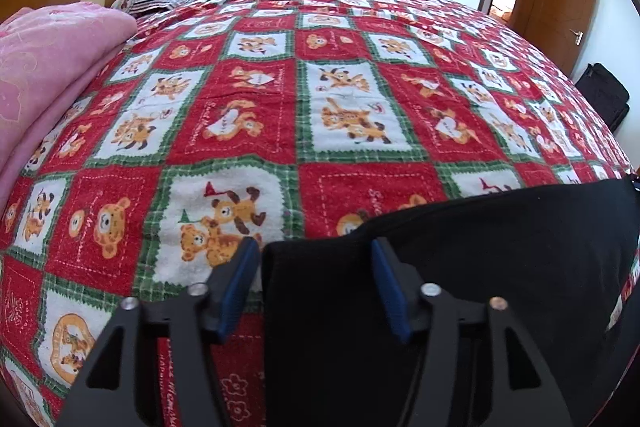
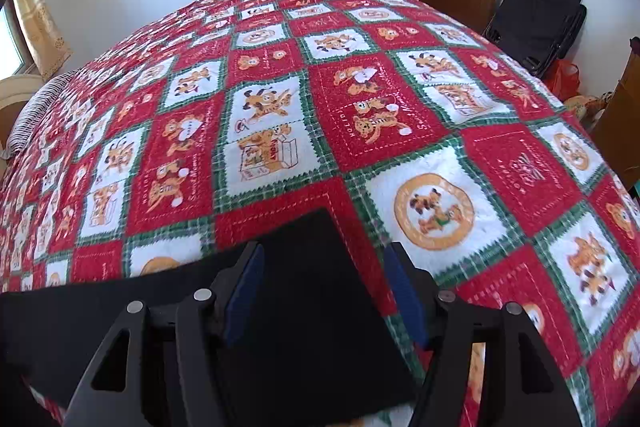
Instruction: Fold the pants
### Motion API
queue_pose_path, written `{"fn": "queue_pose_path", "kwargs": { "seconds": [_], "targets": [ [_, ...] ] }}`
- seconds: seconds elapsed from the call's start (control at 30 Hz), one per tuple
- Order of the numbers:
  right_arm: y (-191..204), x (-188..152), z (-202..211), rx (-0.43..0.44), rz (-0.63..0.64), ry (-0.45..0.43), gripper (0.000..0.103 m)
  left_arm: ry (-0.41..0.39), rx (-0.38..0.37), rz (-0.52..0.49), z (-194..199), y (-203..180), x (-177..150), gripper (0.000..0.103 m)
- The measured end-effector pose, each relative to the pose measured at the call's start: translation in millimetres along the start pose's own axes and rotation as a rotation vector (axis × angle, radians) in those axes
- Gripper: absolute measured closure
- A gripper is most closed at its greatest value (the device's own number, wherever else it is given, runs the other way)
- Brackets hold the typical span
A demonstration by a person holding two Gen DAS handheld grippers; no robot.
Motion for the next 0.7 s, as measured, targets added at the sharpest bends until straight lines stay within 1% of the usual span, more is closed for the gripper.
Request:
{"fn": "queue_pose_path", "kwargs": {
  "seconds": [0.13, 0.17, 0.2, 0.23, 0.27, 0.3, 0.33, 0.37, 0.4, 0.47, 0.7],
  "targets": [
    [-2, 7, -15, 0.057, -0.016, 0.015, 0.039, 0.009, 0.006, -0.022, -1, -2, -2, 0.04],
    [-1, 8, -17, 0.067, -0.016, 0.02, 0.04, 0.009, 0.009, -0.034, -1, -3, -2, 0.043],
    [-2, 8, -18, 0.072, -0.02, 0.024, 0.052, 0.001, -0.006, -0.042, 0, -4, -3, 0.048],
    [-1, 7, -17, 0.077, -0.019, 0.024, 0.067, -0.003, -0.041, -0.042, 2, -5, -4, 0.059],
    [0, 7, -17, 0.091, -0.012, 0.025, 0.088, -0.007, -0.052, -0.039, 3, -4, -4, 0.065],
    [0, 5, -15, 0.096, -0.006, 0.023, 0.091, -0.013, -0.057, -0.035, 4, -2, -4, 0.067],
    [0, 4, -13, 0.109, -0.009, 0.02, 0.094, -0.022, -0.069, -0.034, 6, -3, -4, 0.074],
    [-1, 2, -11, 0.125, -0.014, 0.019, 0.096, -0.026, -0.088, -0.037, 7, -3, -5, 0.079],
    [-1, 0, -7, 0.129, -0.015, 0.012, 0.097, -0.032, -0.104, -0.034, 9, -3, -4, 0.081],
    [2, -1, 1, 0.128, -0.005, -0.011, 0.097, -0.047, -0.108, -0.023, 13, -4, -3, 0.083],
    [27, -7, 59, 0.158, 0.085, -0.156, 0.097, -0.133, -0.128, -0.001, 43, -6, 3, 0.084]
  ]
}}
Point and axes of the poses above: each gripper's, at about its wrist camera, not at the fingertips, and z roughly against the way its jaws point, y to its left, x to its top, the point moved 4 cm from there along -z, roughly the way its jaws point, and after that the axes turned 5 degrees about z, right-handed, at the moved point
